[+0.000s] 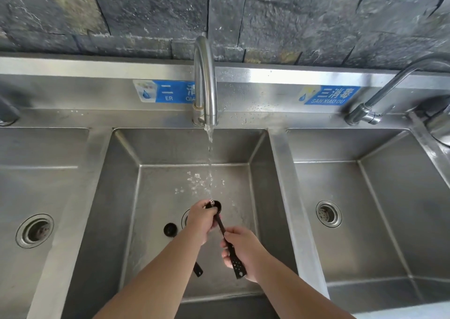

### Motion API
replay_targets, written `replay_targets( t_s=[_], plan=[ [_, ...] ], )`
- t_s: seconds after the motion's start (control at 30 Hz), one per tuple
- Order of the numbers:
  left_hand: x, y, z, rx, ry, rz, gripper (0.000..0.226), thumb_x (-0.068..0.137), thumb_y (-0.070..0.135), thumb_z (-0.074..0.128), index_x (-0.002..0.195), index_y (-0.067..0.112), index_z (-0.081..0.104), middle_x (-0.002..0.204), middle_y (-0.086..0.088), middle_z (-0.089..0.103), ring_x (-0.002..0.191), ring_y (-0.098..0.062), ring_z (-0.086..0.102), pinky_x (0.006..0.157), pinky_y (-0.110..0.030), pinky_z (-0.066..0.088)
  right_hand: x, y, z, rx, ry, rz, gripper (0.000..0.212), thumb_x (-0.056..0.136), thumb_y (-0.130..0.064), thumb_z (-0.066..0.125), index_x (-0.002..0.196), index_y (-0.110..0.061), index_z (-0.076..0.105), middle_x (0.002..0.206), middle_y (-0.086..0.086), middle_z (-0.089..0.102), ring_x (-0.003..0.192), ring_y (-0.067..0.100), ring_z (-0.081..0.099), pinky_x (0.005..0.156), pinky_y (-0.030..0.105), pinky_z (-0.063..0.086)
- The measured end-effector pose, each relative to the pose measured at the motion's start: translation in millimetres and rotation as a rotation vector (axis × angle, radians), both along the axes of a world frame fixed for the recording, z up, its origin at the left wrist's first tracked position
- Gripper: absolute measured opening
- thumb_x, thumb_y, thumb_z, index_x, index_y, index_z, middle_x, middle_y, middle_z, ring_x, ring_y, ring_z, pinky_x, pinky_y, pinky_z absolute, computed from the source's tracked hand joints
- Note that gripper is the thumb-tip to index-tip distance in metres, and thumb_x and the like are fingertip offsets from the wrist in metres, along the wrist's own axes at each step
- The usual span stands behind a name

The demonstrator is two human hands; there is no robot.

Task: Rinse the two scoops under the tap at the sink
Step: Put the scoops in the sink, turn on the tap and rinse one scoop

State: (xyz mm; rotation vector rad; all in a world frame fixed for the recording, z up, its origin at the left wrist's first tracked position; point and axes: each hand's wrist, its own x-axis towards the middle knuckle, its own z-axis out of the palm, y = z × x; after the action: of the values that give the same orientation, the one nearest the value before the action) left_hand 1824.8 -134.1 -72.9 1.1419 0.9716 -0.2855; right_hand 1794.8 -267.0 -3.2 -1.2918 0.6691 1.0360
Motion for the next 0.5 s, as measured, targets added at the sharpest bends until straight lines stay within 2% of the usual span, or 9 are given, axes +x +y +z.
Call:
replay_targets(
  t_s=[0.17, 0.3, 0.4, 0.5],
  plan=[
    [11, 5, 4, 0.095, -0.003, -0.056, 0.015, 0.087, 0.004, 0.059, 0.100, 0.010, 0.064, 0.070, -0.013, 0.063, 0.051, -0.018, 0.058, 0.042, -0.025, 0.043, 2, -7, 11, 0.044, 0.036, 0.042, 0.023, 0.097, -0.010, 0.044, 0.117, -0.002, 0.053, 0.068, 0.009, 0.055, 0.048, 0.019, 0.049, 0.042, 0.024, 0.037],
    [20, 11, 6, 0.065, -0.013, -0.010, 0.016, 0.089, 0.004, 0.056, 0.100, 0.012, 0.065, 0.074, -0.015, 0.066, 0.060, -0.023, 0.064, 0.050, -0.029, 0.047, 6, -10, 16, 0.031, 0.017, 0.040, 0.023, 0.099, -0.012, 0.045, 0.113, -0.003, 0.060, 0.063, 0.008, 0.057, 0.048, 0.017, 0.049, 0.043, 0.024, 0.037],
    [30, 13, 9, 0.013, -0.039, 0.005, 0.023, 0.091, 0.000, 0.050, 0.106, 0.010, 0.064, 0.081, -0.016, 0.066, 0.058, -0.019, 0.067, 0.046, -0.025, 0.049, 12, -8, 18, 0.022, 0.000, 0.006, 0.023, 0.099, -0.011, 0.045, 0.115, -0.002, 0.058, 0.064, 0.009, 0.057, 0.047, 0.017, 0.050, 0.041, 0.023, 0.037],
    [37, 13, 15, -0.021, -0.065, 0.013, 0.033, 0.092, -0.002, 0.043, 0.113, 0.016, 0.061, 0.090, -0.015, 0.063, 0.059, -0.017, 0.067, 0.044, -0.023, 0.047, 17, -4, 19, 0.023, -0.010, -0.025, 0.024, 0.098, -0.011, 0.046, 0.118, -0.001, 0.055, 0.066, 0.010, 0.058, 0.047, 0.017, 0.051, 0.041, 0.023, 0.038]
  ],
)
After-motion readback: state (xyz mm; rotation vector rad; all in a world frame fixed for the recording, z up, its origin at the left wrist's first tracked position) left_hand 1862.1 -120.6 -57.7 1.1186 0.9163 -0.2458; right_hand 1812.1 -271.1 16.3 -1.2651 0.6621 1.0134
